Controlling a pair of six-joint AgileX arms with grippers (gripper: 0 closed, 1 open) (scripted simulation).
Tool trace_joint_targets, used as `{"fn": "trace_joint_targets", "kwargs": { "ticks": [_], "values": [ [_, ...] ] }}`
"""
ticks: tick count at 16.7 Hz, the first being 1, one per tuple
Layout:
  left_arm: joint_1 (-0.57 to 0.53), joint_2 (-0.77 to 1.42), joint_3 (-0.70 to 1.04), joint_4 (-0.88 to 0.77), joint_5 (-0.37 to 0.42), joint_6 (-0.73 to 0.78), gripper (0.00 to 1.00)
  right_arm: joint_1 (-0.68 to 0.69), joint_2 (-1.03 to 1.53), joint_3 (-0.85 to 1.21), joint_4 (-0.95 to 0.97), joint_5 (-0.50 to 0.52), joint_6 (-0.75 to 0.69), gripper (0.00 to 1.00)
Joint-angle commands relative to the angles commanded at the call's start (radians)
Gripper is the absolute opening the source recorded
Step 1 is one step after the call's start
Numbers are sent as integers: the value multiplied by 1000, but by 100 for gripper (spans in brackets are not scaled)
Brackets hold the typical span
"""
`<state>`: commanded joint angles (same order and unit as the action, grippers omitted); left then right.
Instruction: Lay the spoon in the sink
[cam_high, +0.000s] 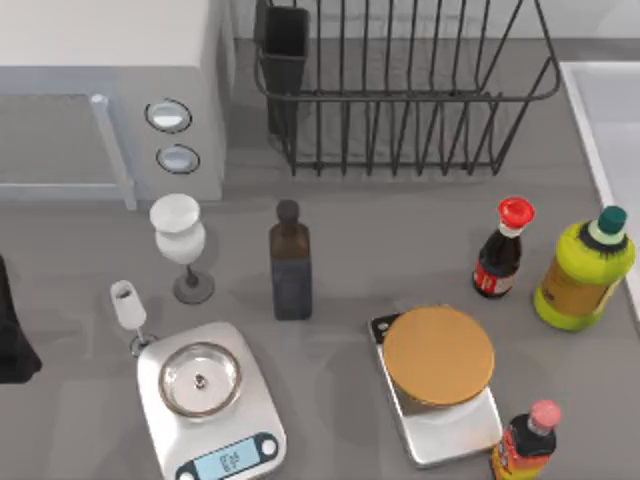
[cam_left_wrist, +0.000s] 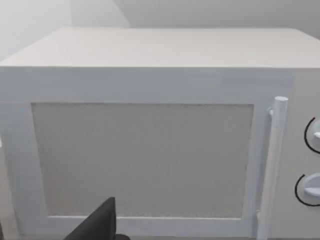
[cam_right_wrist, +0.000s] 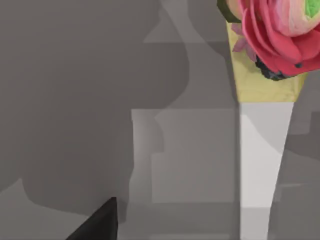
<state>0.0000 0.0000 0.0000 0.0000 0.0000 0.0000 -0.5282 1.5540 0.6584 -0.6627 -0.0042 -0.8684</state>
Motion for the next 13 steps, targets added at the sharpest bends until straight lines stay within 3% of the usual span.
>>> {"fn": "trace_joint_targets", "kwargs": {
  "ticks": [7, 13],
  "values": [
    [0, 0, 0, 0, 0, 0, 100, 0, 44, -47, 82, 0, 0, 100],
    [0, 0, 0, 0, 0, 0, 100, 0, 44, -47, 82, 0, 0, 55]
  ]
}}
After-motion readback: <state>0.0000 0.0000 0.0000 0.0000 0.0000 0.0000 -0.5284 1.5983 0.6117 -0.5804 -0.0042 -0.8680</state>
